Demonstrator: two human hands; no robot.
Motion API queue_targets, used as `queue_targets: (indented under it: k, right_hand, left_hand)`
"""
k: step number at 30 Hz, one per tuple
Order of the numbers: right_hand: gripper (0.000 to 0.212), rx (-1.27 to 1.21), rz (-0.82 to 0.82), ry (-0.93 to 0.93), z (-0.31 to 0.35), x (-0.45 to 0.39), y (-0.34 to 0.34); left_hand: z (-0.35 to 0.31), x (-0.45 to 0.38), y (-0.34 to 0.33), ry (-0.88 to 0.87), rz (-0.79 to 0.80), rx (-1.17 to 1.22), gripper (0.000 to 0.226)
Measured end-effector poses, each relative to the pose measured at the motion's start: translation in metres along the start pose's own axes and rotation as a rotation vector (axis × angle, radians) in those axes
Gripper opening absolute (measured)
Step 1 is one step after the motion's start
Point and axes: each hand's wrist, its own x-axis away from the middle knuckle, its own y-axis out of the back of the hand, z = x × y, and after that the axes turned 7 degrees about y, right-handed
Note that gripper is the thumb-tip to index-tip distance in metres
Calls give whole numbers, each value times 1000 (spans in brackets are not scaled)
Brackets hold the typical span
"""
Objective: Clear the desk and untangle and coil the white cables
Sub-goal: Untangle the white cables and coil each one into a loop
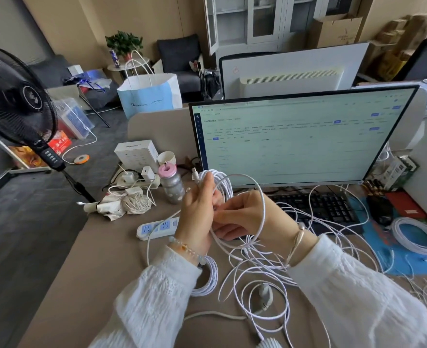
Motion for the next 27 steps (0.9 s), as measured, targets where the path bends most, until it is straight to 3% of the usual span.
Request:
queue_targets:
  k: [2,5,7,12,16,18,20,22,24,27]
  right_hand:
    - [29,-276,64,-51,1,1,6]
    - [50,-481,-19,-23,3,5,21]
    - [48,-433,-58,91,4,7,27]
    - [24,-143,-326,236,0,-6,33]
    - [27,278,-588,373,-12,-13,39]
    - [36,205,-634,374,-19,-12,39]
    - [37,-102,-496,273,-30,-10,39]
    - [35,-206,-202,152,-50,-10,40]
    - [34,-116,77,63,-72,-6,36]
    - [17,66,232,64,-95,-3,26]
  left_hand:
    - [-5,-4,2,13,1,66,43]
    - [-11,-12,11,32,-26,142,39]
    - [-14,-14,17,82,40,161,38]
    - [-18,-1,14,375,457,382,47]
    - [-20,2,14,422,485,442,51]
    - [-22,0,16,413,464,501,50]
    - [-25,-3,18,393,445,556,50]
    - [-28,-6,21,358,426,599,51]
    - [-32,-11,24,323,395,634,51]
    - [-40,-21,32,280,341,685,49]
